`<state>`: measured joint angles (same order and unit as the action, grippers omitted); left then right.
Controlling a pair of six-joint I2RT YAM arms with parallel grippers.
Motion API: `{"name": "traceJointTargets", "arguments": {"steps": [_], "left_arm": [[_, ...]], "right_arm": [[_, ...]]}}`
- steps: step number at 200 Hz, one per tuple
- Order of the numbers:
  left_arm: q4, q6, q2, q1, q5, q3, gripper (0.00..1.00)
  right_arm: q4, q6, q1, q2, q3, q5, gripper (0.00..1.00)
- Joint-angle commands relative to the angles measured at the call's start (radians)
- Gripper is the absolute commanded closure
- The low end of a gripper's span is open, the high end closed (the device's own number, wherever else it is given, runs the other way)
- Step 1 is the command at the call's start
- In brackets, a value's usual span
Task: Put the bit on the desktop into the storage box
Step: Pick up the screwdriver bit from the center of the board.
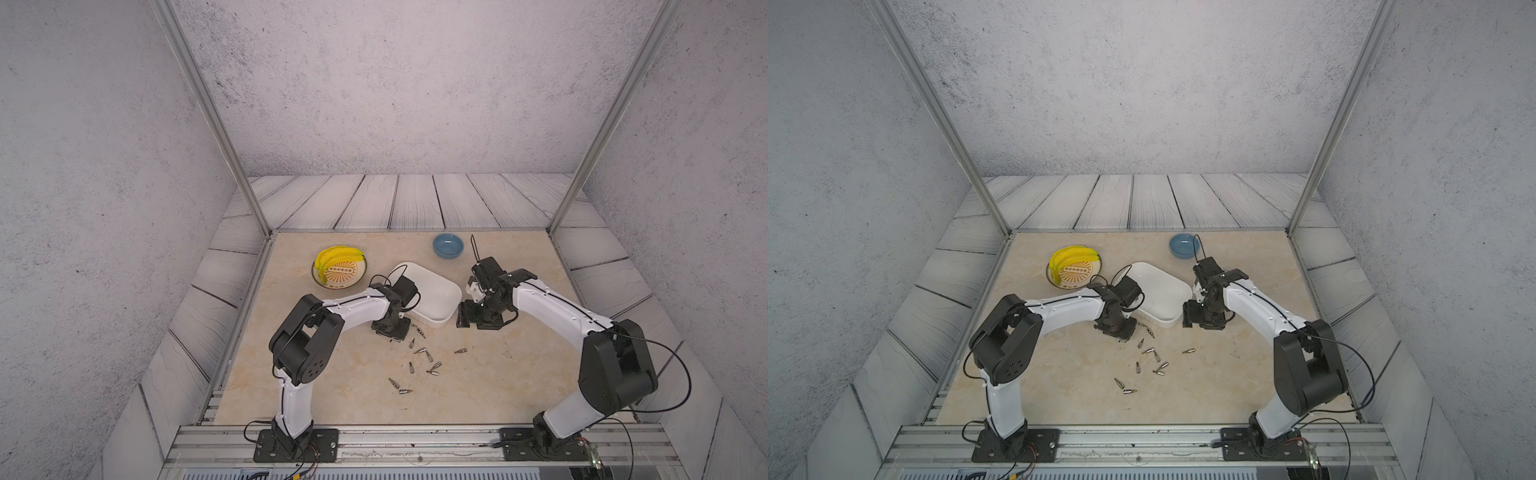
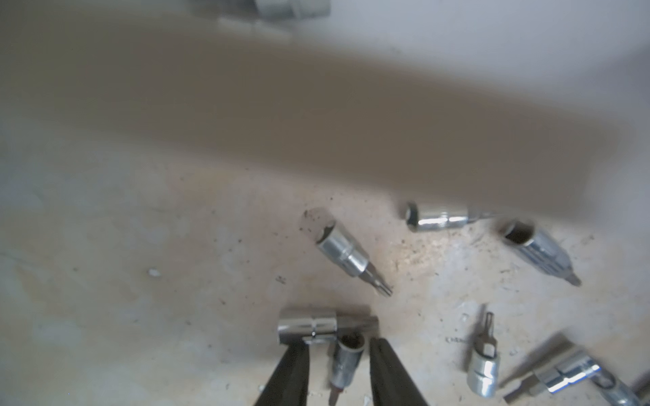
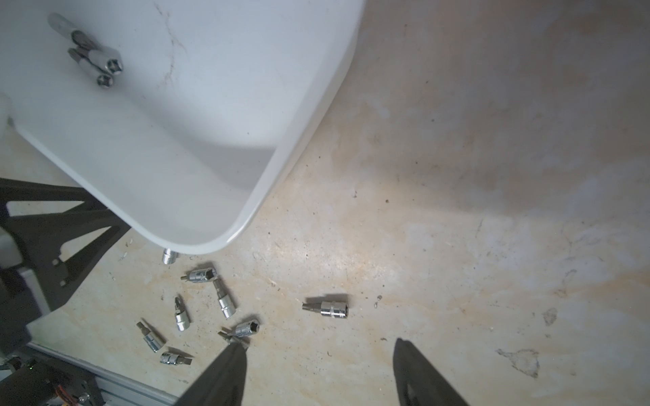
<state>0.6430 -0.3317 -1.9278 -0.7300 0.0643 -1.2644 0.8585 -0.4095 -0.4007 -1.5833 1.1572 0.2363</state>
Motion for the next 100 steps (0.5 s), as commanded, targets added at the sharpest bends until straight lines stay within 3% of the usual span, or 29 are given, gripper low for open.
{"name": "traceJointTargets", "arguments": {"steps": [1, 61, 89, 100], "left_arm": [[0.008, 0.009, -0.022, -0.005, 0.002, -0.015, 0.68], [0.009, 0.004, -0.039, -0.008, 0.008, -0.004, 0.86], [0.019, -0.001, -0.031, -0.009, 0.012, 0.002, 1.00], [0.025, -0.003, -0.020, -0.011, 0.014, 0.006, 1.00]], "right_arm": [[0.013, 0.001, -0.003, 0.031, 0.002, 0.001, 0.29], [0.002, -0.003, -0.007, 0.050, -0.034, 0.008, 0.29], [0.000, -0.007, -0.017, 0.065, -0.058, 0.005, 0.29], [-0.001, -0.009, -0.025, 0.073, -0.070, 0.001, 0.29]]}}
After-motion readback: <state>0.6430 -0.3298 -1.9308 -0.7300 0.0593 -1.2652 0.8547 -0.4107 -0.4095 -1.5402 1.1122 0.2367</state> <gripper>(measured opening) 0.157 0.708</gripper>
